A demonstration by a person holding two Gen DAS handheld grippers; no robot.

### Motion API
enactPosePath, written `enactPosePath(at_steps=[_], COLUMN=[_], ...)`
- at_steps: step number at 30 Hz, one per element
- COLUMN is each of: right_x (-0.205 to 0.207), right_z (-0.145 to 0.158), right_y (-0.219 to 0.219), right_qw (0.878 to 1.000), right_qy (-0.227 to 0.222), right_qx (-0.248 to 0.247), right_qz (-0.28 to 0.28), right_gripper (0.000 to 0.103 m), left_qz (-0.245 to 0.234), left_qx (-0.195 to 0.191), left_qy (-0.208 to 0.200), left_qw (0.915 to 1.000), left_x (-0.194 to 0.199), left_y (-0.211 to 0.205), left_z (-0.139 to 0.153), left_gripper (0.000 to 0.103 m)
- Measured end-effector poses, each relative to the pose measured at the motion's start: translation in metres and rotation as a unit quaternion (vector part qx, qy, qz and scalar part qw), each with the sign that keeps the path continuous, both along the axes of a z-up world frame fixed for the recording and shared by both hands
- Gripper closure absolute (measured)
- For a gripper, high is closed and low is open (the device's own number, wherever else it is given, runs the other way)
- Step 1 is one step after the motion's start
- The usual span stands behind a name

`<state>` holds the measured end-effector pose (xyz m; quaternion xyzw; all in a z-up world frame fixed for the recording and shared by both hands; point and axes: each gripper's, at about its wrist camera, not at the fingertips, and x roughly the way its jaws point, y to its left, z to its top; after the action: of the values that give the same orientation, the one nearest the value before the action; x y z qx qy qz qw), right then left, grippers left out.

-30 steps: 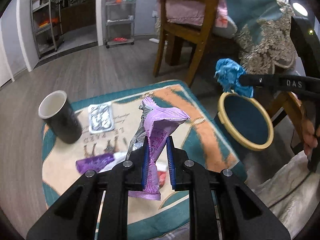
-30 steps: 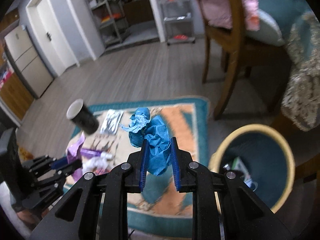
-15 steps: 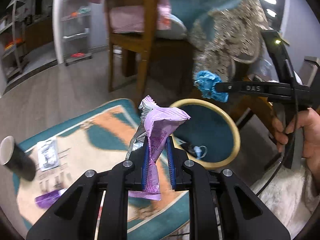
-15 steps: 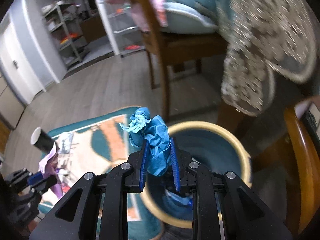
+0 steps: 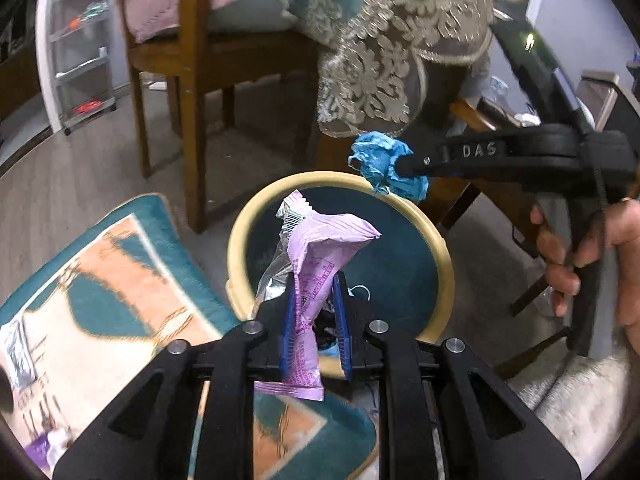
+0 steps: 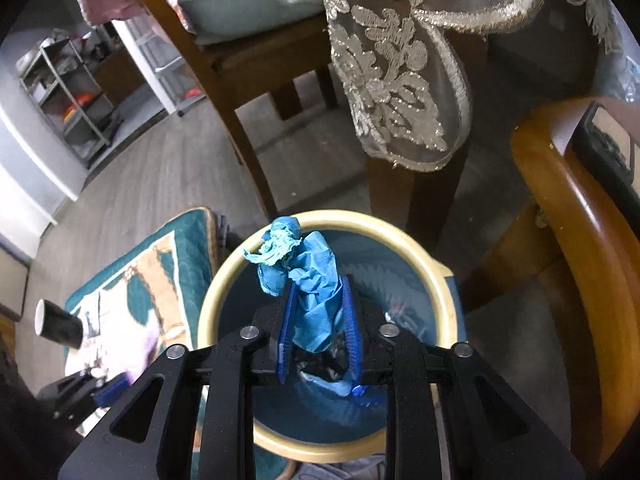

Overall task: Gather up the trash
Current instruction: 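Carry the pink wrapper and blue glove over the wastebasket and open both tools, then grasp the white towel with the left tool while the right tool grasps the red-white packet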

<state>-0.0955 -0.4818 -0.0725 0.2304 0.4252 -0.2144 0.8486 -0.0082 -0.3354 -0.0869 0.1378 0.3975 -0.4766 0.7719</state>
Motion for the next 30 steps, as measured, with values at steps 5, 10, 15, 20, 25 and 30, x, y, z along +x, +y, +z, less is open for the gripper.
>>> enactPosePath(at_steps=[5, 10, 15, 20, 25, 30], right_x=[-0.002, 0.000, 0.007, 0.012, 0.016, 0.029], right_z=[0.003, 0.010, 0.025, 0.038, 0.053, 0.059], right_y=[-0.003, 0.000, 0.015, 0.029, 0.054, 0.085], right_qw=[1.000, 1.000, 0.999, 0.999, 0.997, 0.995], right_qy=[-0.006, -0.018, -0.033, -0.044, -0.059, -0.061], right_qx=[0.000, 0.002, -0.011, -0.017, -0.036, -0.040], right_qz=[-0.009, -0.009, 0.007, 0.019, 0.038, 0.066], right_gripper=[0.054, 0.043, 0.035, 0.030, 0.023, 0.019], left_qz=[-0.012, -0.004, 0.025, 0.058, 0.090, 0.127], left_qx=[-0.003, -0.010, -0.018, -0.022, -0.025, -0.022], left_qy=[0.009, -0.007, -0.020, -0.035, -0.048, -0.060], left_qw=[0.9999, 0.9999, 0.9993, 0.9974, 0.9945, 0.9899], left_x=[0.001, -0.001, 0.002, 0.004, 0.004, 0.007], left_y=[-0.007, 0.007, 0.032, 0.067, 0.100, 0.138], left_z=[-0.006, 0.004, 0.018, 0.035, 0.047, 0.056], left_gripper=[0.044, 0.034, 0.019, 0.011, 0.006, 0.006])
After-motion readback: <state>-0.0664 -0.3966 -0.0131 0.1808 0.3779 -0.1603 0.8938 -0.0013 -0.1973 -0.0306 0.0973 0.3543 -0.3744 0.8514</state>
